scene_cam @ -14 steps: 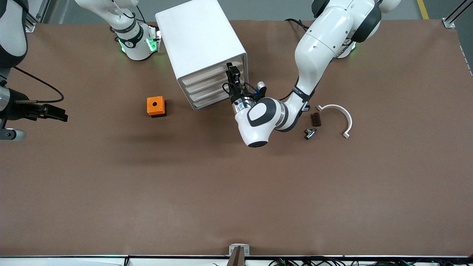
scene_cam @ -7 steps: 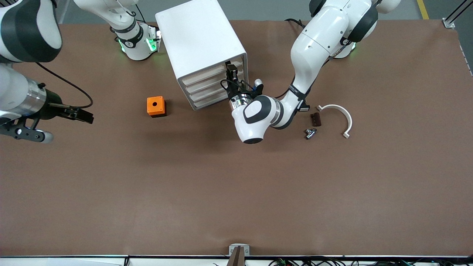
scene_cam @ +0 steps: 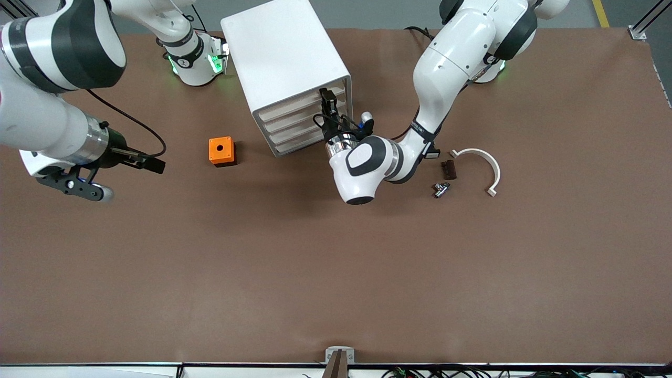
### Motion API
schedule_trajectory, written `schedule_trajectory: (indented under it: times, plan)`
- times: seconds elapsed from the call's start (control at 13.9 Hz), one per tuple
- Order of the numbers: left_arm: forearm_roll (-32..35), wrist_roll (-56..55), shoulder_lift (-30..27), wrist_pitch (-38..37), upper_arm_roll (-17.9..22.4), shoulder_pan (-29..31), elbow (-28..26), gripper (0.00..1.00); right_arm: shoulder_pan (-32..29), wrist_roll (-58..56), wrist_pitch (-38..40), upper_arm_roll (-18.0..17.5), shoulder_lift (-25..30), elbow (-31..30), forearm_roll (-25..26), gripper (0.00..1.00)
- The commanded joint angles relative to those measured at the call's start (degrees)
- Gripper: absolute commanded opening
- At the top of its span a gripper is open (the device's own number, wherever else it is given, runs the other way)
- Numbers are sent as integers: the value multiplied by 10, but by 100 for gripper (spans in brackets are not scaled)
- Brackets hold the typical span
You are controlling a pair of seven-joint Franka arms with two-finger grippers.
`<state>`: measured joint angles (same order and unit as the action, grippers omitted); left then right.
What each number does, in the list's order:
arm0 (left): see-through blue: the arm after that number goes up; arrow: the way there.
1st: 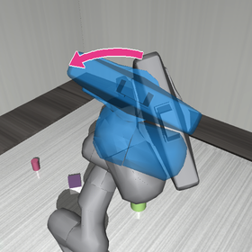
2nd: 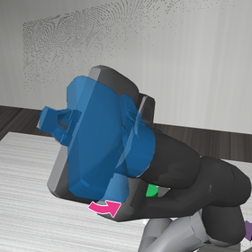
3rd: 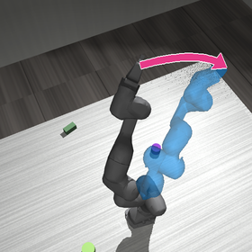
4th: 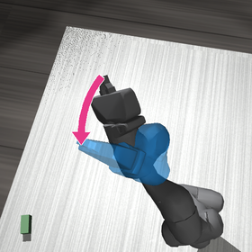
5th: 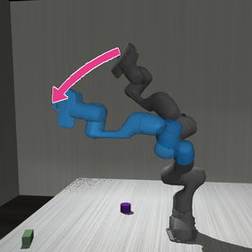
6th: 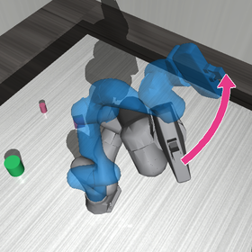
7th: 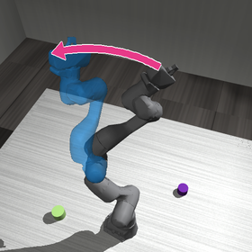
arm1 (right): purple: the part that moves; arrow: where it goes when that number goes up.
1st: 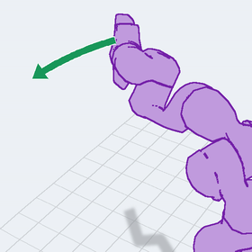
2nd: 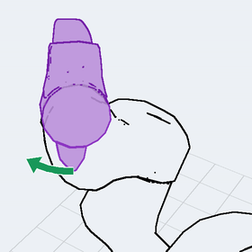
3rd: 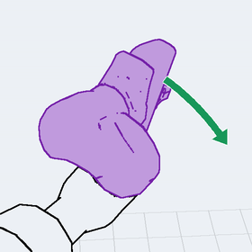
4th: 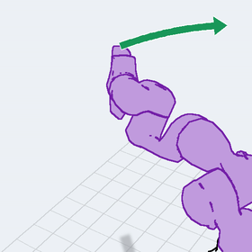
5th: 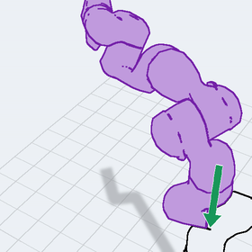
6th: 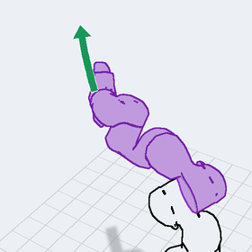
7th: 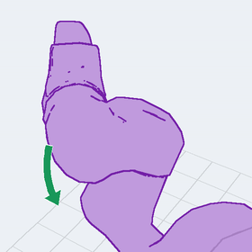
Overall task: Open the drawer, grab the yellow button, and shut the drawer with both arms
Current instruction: 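Reach the right gripper into the drawer while the left gripper holds it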
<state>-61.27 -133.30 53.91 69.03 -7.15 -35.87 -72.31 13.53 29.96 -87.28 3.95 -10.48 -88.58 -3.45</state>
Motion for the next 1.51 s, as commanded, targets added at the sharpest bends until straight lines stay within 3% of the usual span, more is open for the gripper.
schedule_trajectory:
  times: [0.0,0.65,1.15,1.43]
  plan:
    - [-29,-3,1,-7,2,33,2,11,30,59,-11,3,7,-13,-10,100]
    - [-52,-6,5,-4,8,108,3,13,148,262,-72,3,20,-54,-22,100]
    - [-71,-5,5,17,8,147,4,16,296,467,-126,3,3,-55,-26,100]
    - [-71,-3,10,30,8,153,4,25,335,526,-162,3,-14,-55,-26,100]
